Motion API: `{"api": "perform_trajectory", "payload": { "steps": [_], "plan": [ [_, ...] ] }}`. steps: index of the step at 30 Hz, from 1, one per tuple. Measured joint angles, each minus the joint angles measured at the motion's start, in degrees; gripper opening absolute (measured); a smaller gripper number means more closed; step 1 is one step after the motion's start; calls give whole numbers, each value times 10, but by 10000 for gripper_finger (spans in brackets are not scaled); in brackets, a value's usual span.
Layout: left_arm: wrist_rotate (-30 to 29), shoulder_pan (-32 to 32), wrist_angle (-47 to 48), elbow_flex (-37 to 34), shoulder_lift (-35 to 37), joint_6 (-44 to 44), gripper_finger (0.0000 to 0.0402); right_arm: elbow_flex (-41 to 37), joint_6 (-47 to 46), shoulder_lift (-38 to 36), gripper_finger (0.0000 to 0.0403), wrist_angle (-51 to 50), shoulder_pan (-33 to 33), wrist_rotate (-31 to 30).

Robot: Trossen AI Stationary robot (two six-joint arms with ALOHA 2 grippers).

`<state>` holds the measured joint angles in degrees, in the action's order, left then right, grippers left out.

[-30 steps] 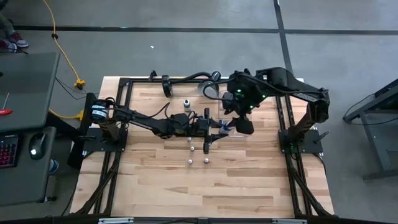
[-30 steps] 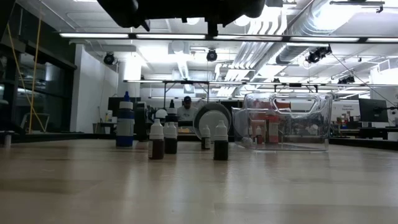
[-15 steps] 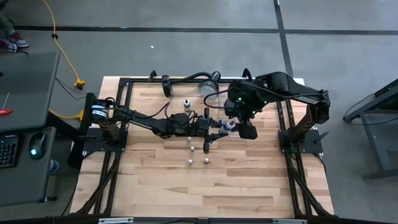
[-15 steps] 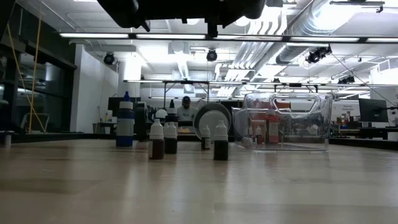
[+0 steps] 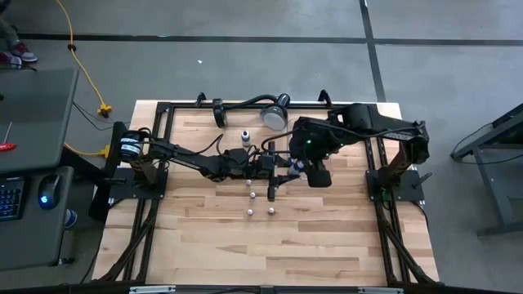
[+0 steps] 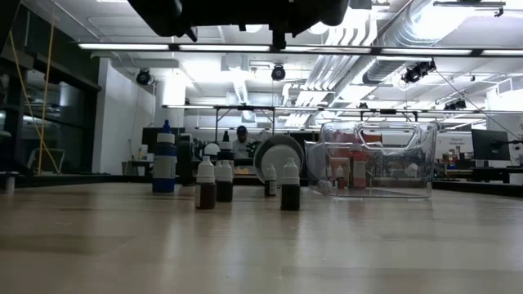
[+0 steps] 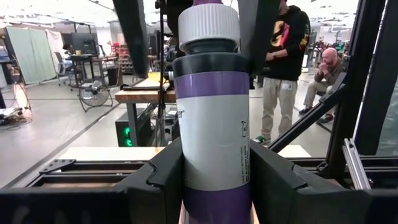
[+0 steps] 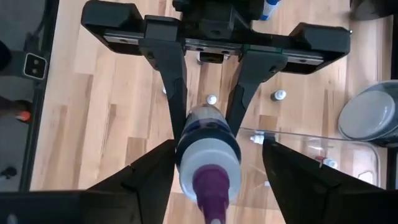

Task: Pick & Place food coloring
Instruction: Put the big purple food coloring bottle into the transparent bin

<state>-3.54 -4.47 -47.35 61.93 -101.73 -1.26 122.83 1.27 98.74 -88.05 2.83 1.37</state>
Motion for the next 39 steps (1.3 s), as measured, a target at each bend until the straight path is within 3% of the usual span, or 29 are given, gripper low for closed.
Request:
{"api": "perform_trajectory", "payload": {
  "steps": [13,35,39],
  "plan": [
    [-2,0,6,0,0,4,140,0,-10,0,134,-20,0,-10],
    [-5,0,22,1,1,1,141,0,-13,-1,133,-21,0,-17],
    [-22,0,24,1,1,0,161,0,-13,-1,132,-19,-1,-18]
  ]
}}
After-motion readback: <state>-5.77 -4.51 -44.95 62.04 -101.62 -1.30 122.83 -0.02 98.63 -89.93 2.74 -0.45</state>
